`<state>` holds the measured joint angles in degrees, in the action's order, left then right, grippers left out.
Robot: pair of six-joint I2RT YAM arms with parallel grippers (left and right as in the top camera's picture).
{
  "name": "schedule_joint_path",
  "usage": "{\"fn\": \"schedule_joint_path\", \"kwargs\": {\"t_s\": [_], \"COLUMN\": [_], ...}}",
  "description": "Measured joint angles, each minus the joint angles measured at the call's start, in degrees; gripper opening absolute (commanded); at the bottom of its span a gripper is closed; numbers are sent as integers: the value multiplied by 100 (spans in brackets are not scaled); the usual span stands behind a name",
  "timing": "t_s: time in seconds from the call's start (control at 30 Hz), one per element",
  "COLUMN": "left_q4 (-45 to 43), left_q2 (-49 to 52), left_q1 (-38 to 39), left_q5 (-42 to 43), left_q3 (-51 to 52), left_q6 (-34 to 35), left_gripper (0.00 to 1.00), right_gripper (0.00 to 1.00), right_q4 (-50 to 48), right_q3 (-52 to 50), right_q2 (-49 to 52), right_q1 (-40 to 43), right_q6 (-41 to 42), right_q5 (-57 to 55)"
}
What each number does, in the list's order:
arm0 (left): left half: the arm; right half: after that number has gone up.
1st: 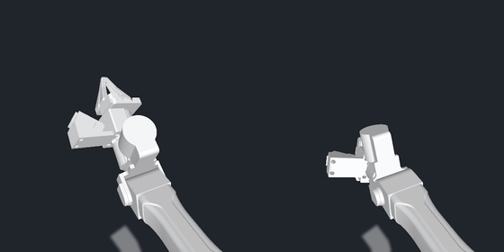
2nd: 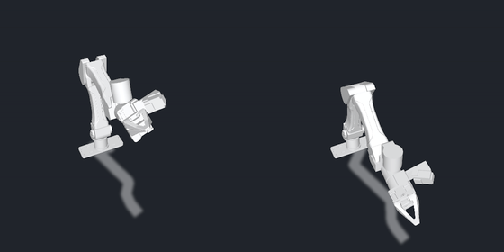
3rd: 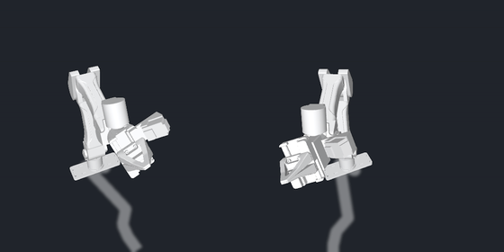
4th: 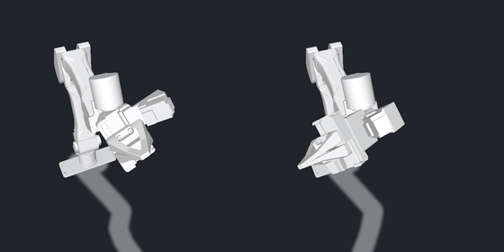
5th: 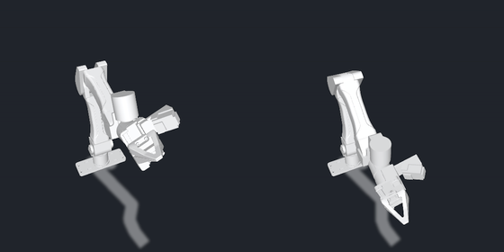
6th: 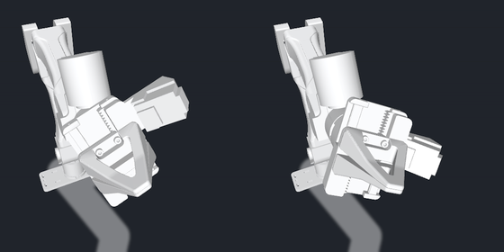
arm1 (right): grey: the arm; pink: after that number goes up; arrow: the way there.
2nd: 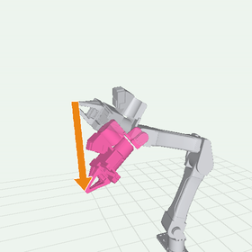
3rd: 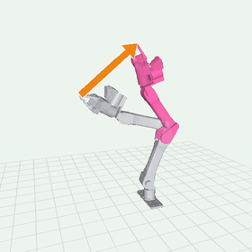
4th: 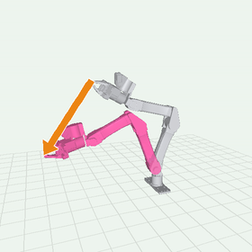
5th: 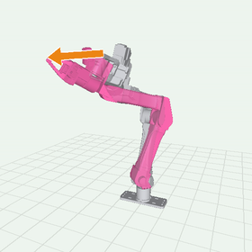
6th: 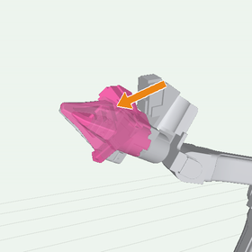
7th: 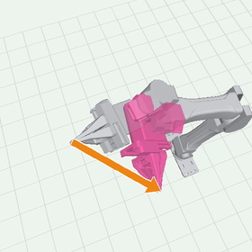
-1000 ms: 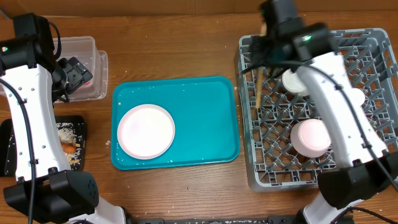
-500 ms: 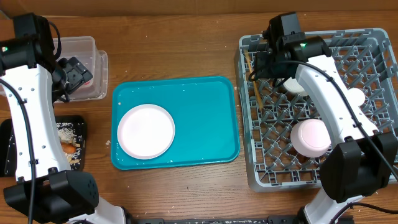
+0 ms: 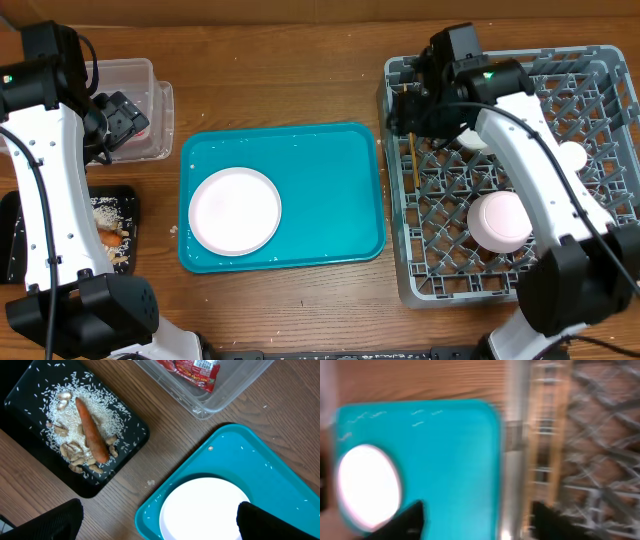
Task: Sort waste into correct bins and load items into the dishwasher
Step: 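Carry the second chopstick into the rack's left edge and release, then move the right gripper to the large white plate and grasp its rim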
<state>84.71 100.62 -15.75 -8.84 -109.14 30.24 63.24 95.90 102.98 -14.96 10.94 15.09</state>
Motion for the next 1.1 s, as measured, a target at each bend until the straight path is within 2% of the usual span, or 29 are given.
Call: {"fn": "schedule_joint_path", "kwargs": {"t_s": [0.27, 0.57, 0.63, 0.8, 1.0, 1.1], "left_q4": [0, 0, 0, 0, 0, 0], "left_q2": [0, 0, 0, 0, 0, 0], "left_q1": [0, 0, 0, 0, 0, 0], "left_q5": [0, 0, 0, 0, 0, 0], "left_q3": [0, 0, 0, 0, 0, 0], "left_q6": [0, 0, 0, 0, 0, 0], "left_gripper": [100, 100, 100, 100, 100, 100], "right_gripper": [100, 100, 100, 100, 94, 84], "right_q4": [-271, -1207, -1156, -1005, -1075, -1182], "right_q3": [184, 186, 186, 186, 186, 186], "right_q2": [-369, 619, 990, 1596, 2122, 2236], "right_q1": [-1207, -2514, -2732, -2782, -2789, -2846], "right_q6": [245, 553, 1062, 1919, 2221, 2282], "right_q5": [734, 778, 282, -516, -704, -723]}}
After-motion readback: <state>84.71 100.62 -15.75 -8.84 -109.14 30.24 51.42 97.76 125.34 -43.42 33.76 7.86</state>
